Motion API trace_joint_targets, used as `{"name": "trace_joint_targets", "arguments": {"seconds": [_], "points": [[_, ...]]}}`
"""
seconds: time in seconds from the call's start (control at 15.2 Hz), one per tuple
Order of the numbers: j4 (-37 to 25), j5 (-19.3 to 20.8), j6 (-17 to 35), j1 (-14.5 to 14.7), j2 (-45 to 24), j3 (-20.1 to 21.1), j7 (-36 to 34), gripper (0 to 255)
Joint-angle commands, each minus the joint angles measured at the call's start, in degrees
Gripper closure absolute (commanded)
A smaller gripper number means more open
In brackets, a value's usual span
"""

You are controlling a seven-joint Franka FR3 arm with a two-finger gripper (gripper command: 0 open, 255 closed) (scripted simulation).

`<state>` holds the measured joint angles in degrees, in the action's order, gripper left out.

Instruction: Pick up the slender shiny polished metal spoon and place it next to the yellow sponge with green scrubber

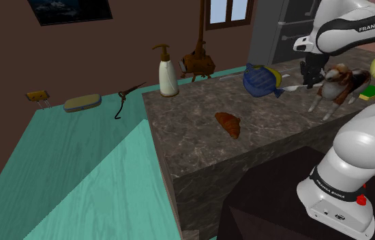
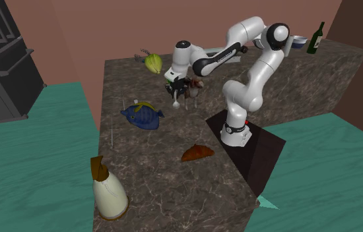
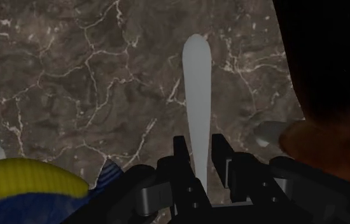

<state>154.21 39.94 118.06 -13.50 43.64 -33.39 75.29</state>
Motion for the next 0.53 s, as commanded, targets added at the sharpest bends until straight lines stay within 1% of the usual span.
{"name": "trace_joint_targets", "arguments": {"seconds": [0.0, 0.26, 0.46], "points": [[-2.49, 1.15, 0.97, -0.58, -1.87, -3.3, 3.43, 255], [-6.74, 2.51, 3.44, -0.8, -5.56, -9.56, 9.23, 255], [-10.51, 2.56, 5.4, 0.02, -8.85, -14.58, 13.71, 255]]}}
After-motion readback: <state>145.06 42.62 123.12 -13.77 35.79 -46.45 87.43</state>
